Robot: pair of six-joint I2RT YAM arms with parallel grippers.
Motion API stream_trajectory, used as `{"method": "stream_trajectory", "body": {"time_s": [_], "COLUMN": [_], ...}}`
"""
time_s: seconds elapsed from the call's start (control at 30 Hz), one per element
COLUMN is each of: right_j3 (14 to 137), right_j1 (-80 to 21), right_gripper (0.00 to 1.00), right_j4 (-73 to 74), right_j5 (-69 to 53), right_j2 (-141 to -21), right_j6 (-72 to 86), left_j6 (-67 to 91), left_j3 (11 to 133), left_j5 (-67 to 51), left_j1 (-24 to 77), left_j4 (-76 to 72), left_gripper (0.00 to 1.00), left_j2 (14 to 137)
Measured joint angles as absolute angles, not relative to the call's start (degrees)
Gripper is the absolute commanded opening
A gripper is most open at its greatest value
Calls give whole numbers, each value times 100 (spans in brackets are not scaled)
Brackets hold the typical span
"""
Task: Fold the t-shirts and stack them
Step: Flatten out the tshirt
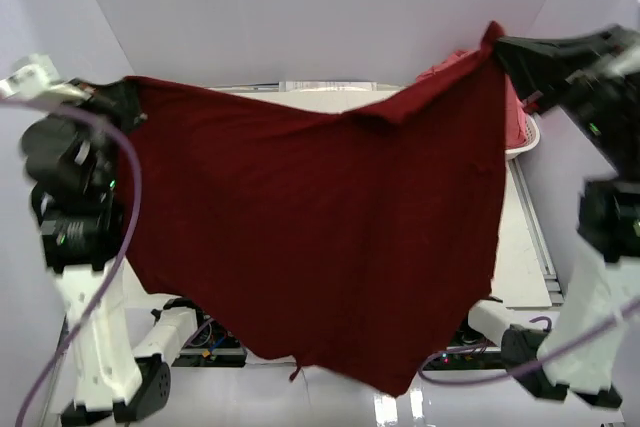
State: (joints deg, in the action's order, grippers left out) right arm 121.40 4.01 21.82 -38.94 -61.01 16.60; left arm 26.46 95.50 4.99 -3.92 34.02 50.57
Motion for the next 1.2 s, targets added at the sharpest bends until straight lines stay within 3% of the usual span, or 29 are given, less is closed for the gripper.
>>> {"method": "stream_trajectory", "body": {"time_s": [0.17,0.3,0.37,0.47,0.57,0.63,0.8,0.93,1.07,1.2], "right_j3": [10530,10733,11625,13961,14044,13922,12427,9065,6687,4670], "right_j1": [401,401,399,381,429,493,746,672,467,132], "right_gripper": [8,8,8,8,8,8,8,8,8,8], "right_j4": [2182,2521,2764,2633,1809,1452,679,196,449,921], "right_j5": [-3844,-3896,-4021,-4226,-4554,-4720,-4989,-4847,-4565,-4042], "right_j2": [-7089,-8329,-9041,-10374,-10379,-10230,-9354,-7819,-7019,-6632], "right_j6": [1844,1920,2032,2375,2871,3030,3140,2910,2788,2648], "left_j6": [2794,2880,2923,2985,3039,3048,3089,3199,3240,3236], "left_j3": [8558,8619,9172,11017,12958,13474,11089,8720,6678,5629], "left_j5": [119,-169,-294,-517,-670,-727,-812,-1083,-1271,-1385], "left_j1": [-390,-384,-377,-355,-368,-370,-419,-432,-425,-427], "left_j4": [3238,3321,3518,3575,3979,3728,2897,1984,1892,2451], "left_gripper": [0,0,0,0,0,0,0,0,0,0], "left_j2": [6357,7804,8558,10027,11039,11153,9238,8077,7957,8560]}}
